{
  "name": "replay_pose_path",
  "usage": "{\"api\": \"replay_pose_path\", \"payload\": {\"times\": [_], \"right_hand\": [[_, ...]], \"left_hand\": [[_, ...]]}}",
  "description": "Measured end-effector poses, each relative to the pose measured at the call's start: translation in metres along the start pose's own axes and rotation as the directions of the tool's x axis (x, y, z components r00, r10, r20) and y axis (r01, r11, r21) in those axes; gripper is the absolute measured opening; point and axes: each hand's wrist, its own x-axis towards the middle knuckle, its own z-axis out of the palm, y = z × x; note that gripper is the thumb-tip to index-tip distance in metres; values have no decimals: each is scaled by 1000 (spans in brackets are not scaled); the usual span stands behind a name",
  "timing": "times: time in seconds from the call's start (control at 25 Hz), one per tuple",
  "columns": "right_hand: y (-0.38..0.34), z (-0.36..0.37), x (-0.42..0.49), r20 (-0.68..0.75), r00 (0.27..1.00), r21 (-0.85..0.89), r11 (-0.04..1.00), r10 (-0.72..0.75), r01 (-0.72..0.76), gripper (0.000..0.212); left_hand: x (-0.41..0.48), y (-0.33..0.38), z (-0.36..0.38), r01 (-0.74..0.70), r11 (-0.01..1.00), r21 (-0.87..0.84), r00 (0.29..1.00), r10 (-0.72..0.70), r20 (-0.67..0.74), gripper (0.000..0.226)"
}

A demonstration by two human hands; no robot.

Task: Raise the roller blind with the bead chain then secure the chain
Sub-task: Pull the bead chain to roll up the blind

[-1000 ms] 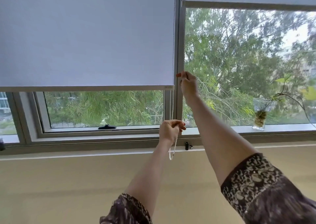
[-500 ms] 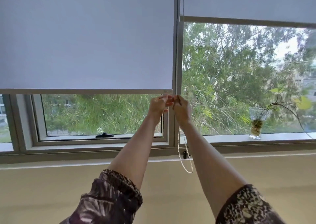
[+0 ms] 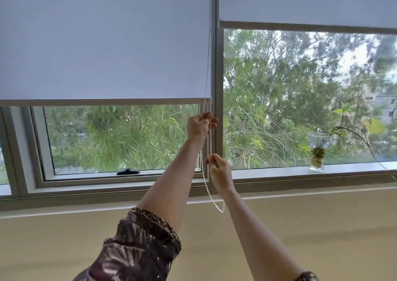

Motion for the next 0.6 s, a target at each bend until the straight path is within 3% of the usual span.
{"api": "replay_pose_path", "payload": {"times": [0.16,0.36,0.6], "right_hand": [[-4,-14,4,84,996,-33,999,37,-34,31],[-14,-34,12,272,937,142,954,219,-264,30],[-43,-61,56,115,979,256,947,171,-196,33]], "left_hand": [[-3,-7,15,-54,994,97,993,63,-97,16],[-20,-21,25,-101,963,248,987,128,-94,16],[-38,-64,6,-105,930,352,985,147,-95,14]]}}
